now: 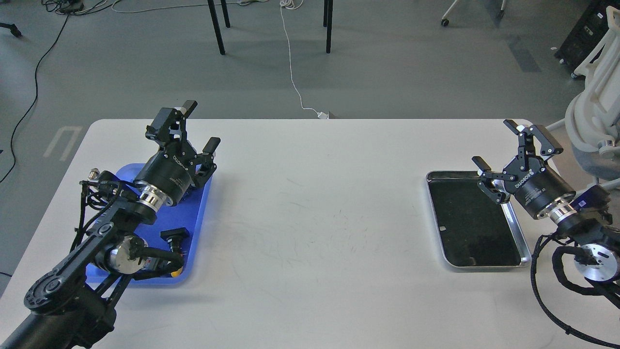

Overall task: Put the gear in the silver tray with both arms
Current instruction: 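Move the left gripper down over the blue tray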

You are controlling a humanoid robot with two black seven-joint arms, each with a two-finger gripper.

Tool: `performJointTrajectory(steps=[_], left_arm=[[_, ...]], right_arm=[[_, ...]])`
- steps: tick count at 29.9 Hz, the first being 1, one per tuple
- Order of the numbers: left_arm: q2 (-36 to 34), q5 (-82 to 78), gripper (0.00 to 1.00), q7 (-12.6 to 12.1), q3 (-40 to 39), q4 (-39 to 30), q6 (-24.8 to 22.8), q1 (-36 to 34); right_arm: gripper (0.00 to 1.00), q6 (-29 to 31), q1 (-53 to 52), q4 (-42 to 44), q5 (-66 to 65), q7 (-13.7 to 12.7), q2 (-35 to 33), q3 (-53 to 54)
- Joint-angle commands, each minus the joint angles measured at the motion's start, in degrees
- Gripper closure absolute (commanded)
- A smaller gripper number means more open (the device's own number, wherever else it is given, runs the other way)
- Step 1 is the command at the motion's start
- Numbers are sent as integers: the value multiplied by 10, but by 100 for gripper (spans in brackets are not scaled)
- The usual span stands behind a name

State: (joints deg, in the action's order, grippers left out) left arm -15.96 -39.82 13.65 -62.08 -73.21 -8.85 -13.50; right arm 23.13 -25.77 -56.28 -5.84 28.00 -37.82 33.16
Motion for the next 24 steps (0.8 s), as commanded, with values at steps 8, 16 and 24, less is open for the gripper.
performJointTrajectory(steps=[8,16,24], left_arm=[[-4,4,1,1,2,1,-37,1],[-46,-3,1,3,1,-1,-46,-7],[-244,-199,1,85,17,-43,-149,-42]], right_arm=[[1,-8,2,24,0,0,20,0],[1,-4,-14,24,-1,0,30,-2],[1,-5,-26,22,-1,0,35,1]])
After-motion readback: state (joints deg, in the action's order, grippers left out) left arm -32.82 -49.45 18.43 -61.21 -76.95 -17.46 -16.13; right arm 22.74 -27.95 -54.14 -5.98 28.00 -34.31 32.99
